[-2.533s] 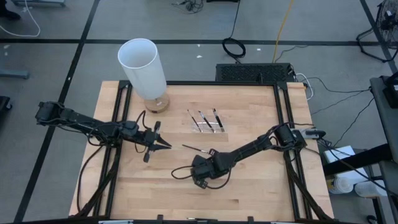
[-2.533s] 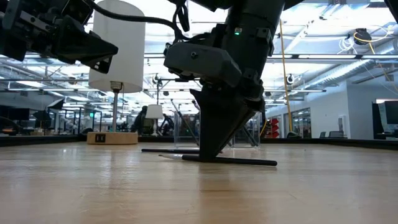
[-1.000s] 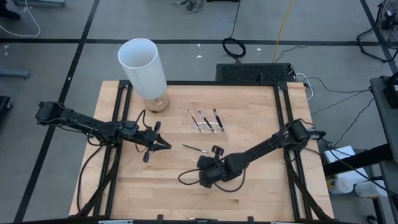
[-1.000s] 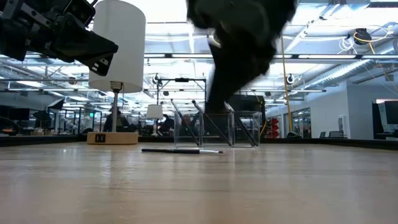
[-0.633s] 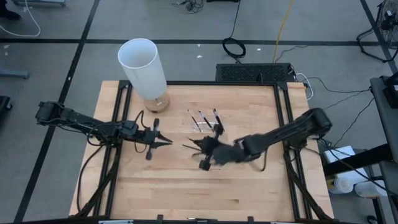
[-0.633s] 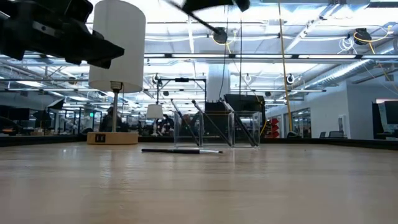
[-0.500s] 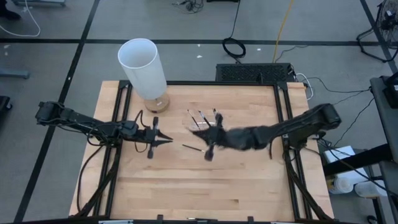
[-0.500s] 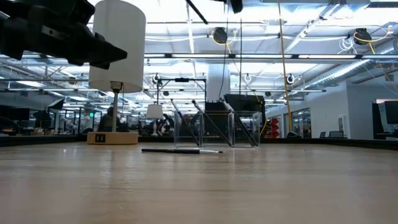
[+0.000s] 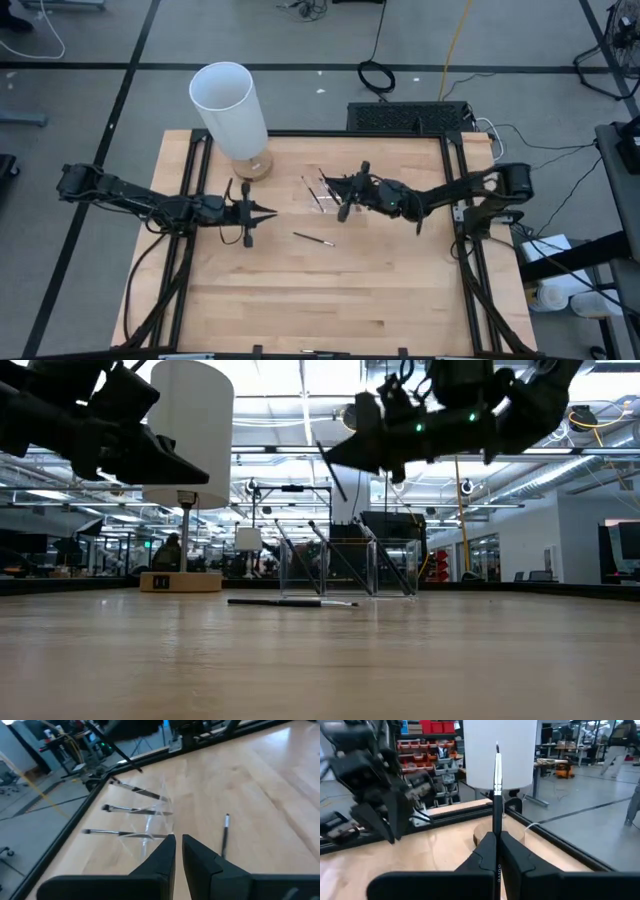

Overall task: Put items in baskets/containers
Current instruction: Put the black liner brush into the transparent organizer, then put the black eyeshadow brush into the transparent organizer

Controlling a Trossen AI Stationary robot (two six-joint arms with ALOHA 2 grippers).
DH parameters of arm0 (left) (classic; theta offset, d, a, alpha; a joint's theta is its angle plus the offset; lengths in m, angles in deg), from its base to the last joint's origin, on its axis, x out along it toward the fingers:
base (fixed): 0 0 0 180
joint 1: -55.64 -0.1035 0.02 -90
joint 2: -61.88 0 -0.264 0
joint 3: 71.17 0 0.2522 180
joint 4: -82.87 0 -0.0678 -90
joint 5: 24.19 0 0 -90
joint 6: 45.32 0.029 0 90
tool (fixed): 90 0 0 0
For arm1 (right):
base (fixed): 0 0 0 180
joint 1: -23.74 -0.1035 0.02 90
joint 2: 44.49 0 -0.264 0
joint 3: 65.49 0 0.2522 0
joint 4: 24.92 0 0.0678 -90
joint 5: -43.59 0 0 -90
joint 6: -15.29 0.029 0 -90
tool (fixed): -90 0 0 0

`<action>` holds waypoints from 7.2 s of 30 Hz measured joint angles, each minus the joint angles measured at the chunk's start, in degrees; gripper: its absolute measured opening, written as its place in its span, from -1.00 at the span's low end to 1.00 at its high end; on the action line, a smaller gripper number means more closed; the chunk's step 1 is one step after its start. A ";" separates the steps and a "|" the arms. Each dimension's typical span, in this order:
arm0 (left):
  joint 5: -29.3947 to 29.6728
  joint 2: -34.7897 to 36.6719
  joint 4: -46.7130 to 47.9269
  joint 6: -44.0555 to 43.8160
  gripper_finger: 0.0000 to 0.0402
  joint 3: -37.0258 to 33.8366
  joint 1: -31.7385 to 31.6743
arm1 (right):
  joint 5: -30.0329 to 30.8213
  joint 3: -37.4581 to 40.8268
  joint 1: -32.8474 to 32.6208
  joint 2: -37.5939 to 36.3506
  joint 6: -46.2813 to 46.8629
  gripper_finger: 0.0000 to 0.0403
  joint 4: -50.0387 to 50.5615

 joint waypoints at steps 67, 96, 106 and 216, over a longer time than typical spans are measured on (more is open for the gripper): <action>0.21 0.00 -1.43 -3.38 -0.79 0.00 -0.23 | 8.83 -0.11 -1.72 10.68 14.99 -0.75 7.53; 13.95 -33.68 48.93 -22.00 -0.79 42.18 12.92 | 0.33 -0.11 -10.05 -19.36 1.73 -0.87 34.89; 4.52 -52.18 53.68 -15.13 -0.34 57.20 11.50 | 6.30 -0.07 -20.57 -24.29 2.66 -0.97 42.23; -14.15 -58.68 50.96 -13.78 -0.99 60.54 0.42 | 16.77 -0.11 -21.02 -26.82 -1.84 -0.98 47.00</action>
